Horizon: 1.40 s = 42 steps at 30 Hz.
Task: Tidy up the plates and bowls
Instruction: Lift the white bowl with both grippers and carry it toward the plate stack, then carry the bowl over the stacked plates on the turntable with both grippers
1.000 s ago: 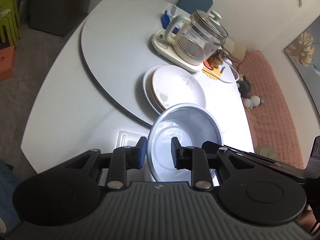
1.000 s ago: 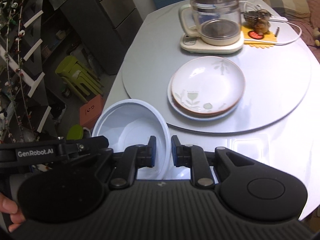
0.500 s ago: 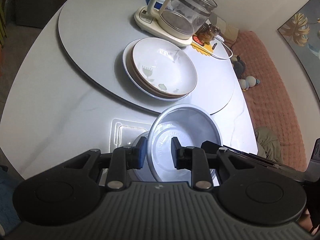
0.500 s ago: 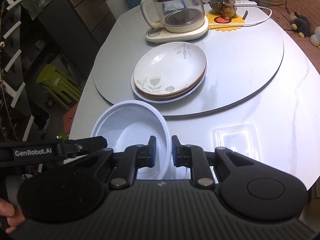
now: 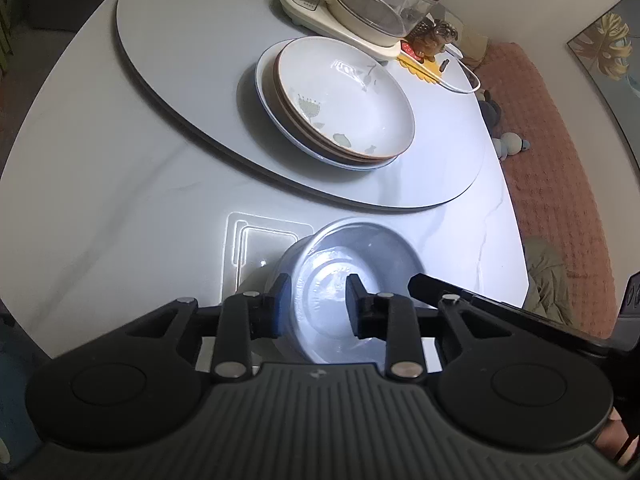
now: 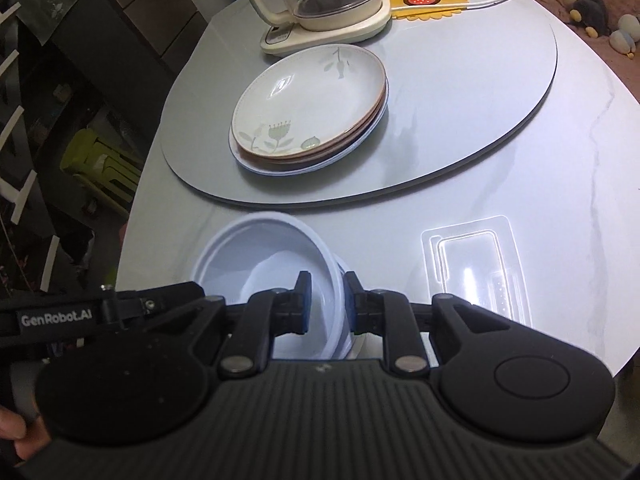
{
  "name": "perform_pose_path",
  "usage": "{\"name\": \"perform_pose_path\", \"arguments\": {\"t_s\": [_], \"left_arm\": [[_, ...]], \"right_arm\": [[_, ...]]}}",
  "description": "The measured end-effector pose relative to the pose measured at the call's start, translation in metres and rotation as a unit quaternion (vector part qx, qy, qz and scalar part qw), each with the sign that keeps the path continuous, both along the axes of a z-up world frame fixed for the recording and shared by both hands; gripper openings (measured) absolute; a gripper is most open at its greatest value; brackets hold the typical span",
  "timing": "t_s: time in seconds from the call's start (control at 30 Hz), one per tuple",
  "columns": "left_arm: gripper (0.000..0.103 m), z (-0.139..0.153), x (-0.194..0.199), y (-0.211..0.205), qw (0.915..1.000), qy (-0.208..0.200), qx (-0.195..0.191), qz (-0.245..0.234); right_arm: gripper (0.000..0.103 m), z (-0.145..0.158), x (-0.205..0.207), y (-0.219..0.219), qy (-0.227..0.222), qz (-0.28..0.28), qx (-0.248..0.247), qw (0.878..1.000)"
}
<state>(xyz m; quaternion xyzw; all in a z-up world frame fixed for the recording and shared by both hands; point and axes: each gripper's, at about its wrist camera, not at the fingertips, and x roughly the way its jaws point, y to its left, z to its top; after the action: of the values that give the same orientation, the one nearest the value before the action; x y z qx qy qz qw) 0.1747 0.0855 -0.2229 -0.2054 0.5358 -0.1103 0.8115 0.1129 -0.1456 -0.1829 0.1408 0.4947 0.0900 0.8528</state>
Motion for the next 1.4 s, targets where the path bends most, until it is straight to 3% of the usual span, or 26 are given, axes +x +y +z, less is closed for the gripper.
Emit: {"name": "perform_pose_path", "arguments": {"t_s": [0.03, 0.1, 0.57, 0.77, 0.87, 1.1, 1.4], "left_arm": [[0.046, 0.0, 0.0, 0.002, 1.0, 0.004, -0.004, 0.005], [0.051, 0.002, -0.002, 0.008, 0.9998, 0.011, -0.005, 0.014], [0.051, -0.029, -0.005, 0.022, 0.9949, 0.08, -0.043, 0.045], [0.051, -0.049, 0.004, 0.021, 0.9927, 0.091, -0.063, 0.048], [0.051, -0.061, 0.007, 0.023, 0.9904, 0.101, -0.077, 0.054], [0.051, -0.085, 0.017, 0.027, 0.9882, 0.107, -0.099, 0.046], [0.046, -0.1, 0.023, 0.018, 0.9897, 0.107, -0.092, 0.02]], "right_arm": [[0.031, 0.002, 0.001, -0.002, -0.001, -0.001, 0.0, 1.0], [0.039, 0.007, 0.002, -0.006, 0.001, -0.003, 0.001, 1.0], [0.039, -0.018, 0.014, -0.017, 0.072, -0.015, 0.046, 0.996], [0.041, -0.037, 0.019, -0.026, 0.1, -0.053, 0.064, 0.992], [0.054, -0.046, 0.02, -0.028, 0.116, -0.063, 0.084, 0.988], [0.054, -0.065, 0.022, -0.023, 0.136, -0.068, 0.112, 0.982], [0.051, -0.083, 0.026, -0.022, 0.16, -0.086, 0.133, 0.974]]}}
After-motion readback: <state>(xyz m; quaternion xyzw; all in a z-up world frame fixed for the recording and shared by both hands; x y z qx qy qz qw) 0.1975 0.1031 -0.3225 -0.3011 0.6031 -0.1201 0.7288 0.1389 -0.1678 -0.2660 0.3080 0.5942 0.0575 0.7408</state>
